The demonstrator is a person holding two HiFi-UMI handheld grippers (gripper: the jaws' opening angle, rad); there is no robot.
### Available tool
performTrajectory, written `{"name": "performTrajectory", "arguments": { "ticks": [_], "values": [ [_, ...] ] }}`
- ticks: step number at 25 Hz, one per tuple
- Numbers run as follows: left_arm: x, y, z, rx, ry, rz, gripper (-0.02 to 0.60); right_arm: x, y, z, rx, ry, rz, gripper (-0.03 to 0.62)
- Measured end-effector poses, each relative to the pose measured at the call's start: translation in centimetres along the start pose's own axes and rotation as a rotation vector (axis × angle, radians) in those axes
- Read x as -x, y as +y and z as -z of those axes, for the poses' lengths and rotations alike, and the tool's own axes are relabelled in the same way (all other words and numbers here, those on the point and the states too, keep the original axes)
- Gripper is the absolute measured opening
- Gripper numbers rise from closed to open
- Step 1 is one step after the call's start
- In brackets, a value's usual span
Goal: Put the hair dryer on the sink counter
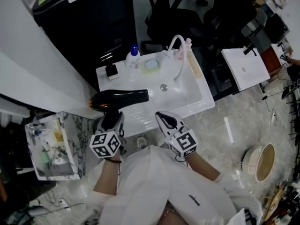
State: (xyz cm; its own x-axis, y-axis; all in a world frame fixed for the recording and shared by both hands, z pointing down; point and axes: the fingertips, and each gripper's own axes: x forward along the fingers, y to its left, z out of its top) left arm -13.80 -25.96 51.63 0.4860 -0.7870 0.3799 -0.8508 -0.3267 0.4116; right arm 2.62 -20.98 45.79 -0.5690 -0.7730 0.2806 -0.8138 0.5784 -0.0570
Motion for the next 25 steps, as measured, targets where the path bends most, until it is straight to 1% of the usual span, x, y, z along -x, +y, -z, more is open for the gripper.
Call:
{"name": "performTrajectory", "arguments": {
  "ticks": [3,6,11,18,25],
  "values": [
    [-0.9,0.4,0.2,0.010,0.011,-0.007,0.252,-0.7,-0.4,0.4,0.000,0.021,-0.005,0.017],
    [-1.8,0.5,0.5,0.023,0.021,-0.022,0.252,-1.5,-1.1,1.0,-0.022,0.038,-0.015,0.017],
    [-2.9,0.9,0.5,0.039,0.027,-0.072,0.252,-3.0,-1.5,1.0,-0.025,0.040,-0.065,0.017],
    [-4.3,1.6,0.9,0.039,0.045,-0.135,0.252,-5.6,-2.2,0.7,-0.003,0.051,-0.139,0.017],
    [-5.8,2.0,2.1,0.045,0.086,-0.162,0.252,-7.1,-2.8,1.5,-0.031,0.067,-0.164,0.017]
  ]
}}
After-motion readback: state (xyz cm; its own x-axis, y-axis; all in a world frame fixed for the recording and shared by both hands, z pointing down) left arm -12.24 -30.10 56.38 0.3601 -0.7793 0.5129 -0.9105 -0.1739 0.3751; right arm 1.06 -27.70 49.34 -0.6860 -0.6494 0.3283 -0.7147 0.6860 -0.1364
